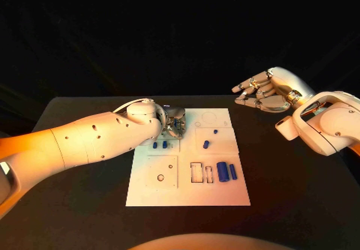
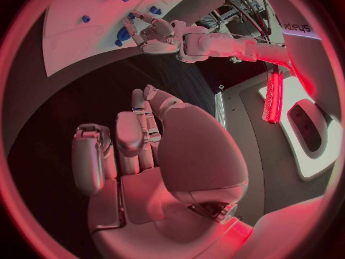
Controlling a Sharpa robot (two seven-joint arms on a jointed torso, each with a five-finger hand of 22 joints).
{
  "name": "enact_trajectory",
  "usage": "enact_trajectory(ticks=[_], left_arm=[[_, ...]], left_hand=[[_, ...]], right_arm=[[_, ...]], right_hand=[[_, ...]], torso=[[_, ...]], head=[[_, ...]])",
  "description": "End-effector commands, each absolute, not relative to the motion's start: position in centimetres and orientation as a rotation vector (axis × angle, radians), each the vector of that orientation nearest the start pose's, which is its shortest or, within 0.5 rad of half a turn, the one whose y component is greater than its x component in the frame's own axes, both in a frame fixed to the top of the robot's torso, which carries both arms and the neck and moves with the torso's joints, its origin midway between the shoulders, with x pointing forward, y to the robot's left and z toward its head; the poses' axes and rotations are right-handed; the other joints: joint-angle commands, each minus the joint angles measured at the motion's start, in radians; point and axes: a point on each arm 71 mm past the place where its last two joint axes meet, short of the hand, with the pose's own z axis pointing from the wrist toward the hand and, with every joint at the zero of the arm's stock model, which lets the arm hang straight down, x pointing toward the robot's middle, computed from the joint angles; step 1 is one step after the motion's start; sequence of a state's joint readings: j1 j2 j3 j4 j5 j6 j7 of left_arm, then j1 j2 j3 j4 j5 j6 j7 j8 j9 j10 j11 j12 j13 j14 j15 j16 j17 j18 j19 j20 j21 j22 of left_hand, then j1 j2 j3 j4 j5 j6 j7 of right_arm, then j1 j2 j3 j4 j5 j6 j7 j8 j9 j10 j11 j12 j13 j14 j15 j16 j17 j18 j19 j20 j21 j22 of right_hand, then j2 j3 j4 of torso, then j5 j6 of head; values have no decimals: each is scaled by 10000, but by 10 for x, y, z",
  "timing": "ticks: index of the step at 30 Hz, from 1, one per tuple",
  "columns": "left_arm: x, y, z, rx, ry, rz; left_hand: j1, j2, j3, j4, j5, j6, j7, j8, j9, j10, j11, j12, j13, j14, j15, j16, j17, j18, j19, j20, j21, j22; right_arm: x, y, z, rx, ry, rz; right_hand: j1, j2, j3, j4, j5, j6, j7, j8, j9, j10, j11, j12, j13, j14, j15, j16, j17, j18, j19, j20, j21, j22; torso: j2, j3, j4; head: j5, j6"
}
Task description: Assemble the parts on the task board
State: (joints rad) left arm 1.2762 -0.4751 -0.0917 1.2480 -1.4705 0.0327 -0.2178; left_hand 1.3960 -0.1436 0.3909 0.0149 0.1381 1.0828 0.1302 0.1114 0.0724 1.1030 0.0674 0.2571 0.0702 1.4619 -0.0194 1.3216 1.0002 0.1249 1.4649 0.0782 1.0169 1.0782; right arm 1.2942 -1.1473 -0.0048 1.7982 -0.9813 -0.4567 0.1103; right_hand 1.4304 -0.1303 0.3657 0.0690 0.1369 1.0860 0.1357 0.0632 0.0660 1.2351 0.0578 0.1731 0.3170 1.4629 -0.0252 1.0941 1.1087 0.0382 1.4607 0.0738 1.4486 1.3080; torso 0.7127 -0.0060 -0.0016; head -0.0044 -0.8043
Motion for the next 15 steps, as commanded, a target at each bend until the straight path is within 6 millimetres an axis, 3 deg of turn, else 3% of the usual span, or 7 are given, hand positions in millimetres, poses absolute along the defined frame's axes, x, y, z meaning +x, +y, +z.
enact_trajectory(ticks=[1,15], left_arm=[[525,92,-205,3809,19824,-5014],[524,95,-204,3745,19675,-5194]], left_hand=[[-8,-119,69,13,-13,-10,14,-31,-6,-20,41,-133,-35,126,4,53,-24,-136,104,-31,21,12],[-142,-361,119,4,-26,-197,-8,-208,-39,-492,141,-428,-50,113,77,49,-75,-114,93,18,-153,-117]], right_arm=[[442,-262,-97,1944,14505,9746],[442,-262,-97,1932,14538,9761]], right_hand=[[-92,-3,-8,42,-29,24,72,22,10,57,-4,-67,-9,291,-1,52,10,-60,544,22,44,1557],[-92,-3,-8,42,-29,24,72,22,10,57,-4,-67,-9,291,-1,52,10,-60,544,22,44,1557]], torso=[[1,0,-3],[2,1,1]], head=[[-6,-1],[-8,-13]])
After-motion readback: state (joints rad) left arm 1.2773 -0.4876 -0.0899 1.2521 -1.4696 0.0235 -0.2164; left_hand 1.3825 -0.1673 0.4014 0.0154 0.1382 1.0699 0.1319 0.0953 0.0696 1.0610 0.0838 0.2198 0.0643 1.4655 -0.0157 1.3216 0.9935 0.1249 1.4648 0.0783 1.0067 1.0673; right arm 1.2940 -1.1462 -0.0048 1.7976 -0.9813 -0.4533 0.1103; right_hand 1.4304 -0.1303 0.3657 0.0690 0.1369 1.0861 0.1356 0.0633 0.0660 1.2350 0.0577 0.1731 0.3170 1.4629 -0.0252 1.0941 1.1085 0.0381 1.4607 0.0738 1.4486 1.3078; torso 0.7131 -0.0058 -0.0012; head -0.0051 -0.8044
